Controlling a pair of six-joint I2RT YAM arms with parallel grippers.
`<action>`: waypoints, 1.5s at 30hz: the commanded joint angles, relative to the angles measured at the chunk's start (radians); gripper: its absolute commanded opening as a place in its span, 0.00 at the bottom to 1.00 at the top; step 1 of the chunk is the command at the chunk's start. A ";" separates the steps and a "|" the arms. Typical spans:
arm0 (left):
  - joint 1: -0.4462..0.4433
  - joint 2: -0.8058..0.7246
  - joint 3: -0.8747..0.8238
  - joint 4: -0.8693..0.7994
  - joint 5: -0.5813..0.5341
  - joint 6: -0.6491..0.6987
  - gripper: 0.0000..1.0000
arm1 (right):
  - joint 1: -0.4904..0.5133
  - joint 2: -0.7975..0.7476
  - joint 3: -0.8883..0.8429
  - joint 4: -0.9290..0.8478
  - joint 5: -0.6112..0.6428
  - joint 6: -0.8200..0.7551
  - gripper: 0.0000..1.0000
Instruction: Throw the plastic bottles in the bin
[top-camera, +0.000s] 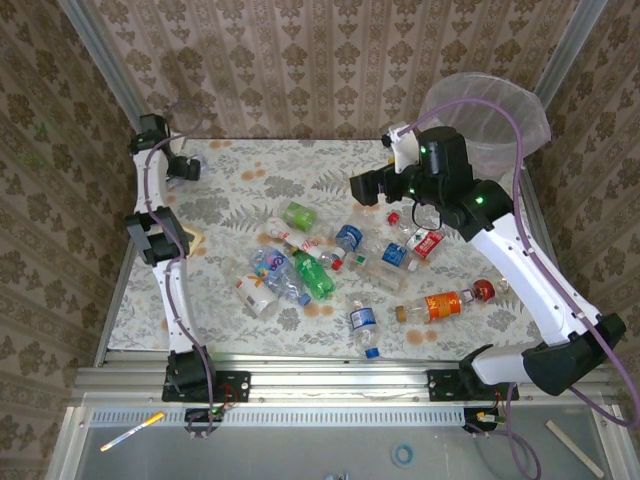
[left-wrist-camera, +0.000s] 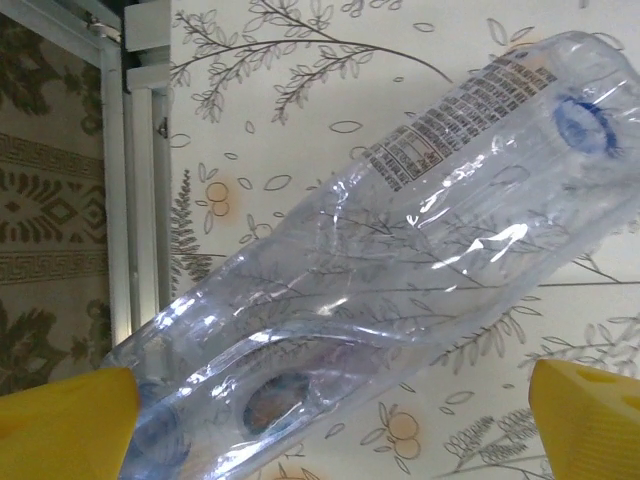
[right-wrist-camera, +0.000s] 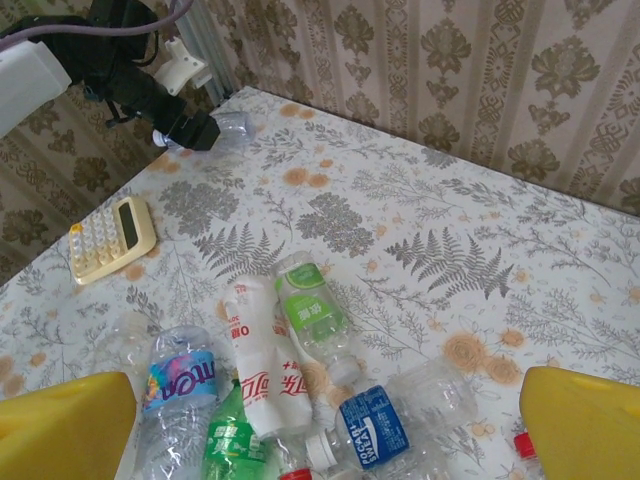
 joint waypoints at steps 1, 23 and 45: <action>0.020 0.034 0.017 -0.091 0.079 -0.014 1.00 | 0.011 -0.002 0.026 -0.007 0.029 -0.022 1.00; -0.038 -0.420 -0.395 -0.005 0.308 -0.065 0.88 | 0.022 -0.048 -0.066 0.056 0.066 -0.037 1.00; -0.078 -0.025 -0.096 -0.119 -0.020 -0.180 0.89 | 0.020 -0.113 -0.132 0.064 0.087 -0.057 1.00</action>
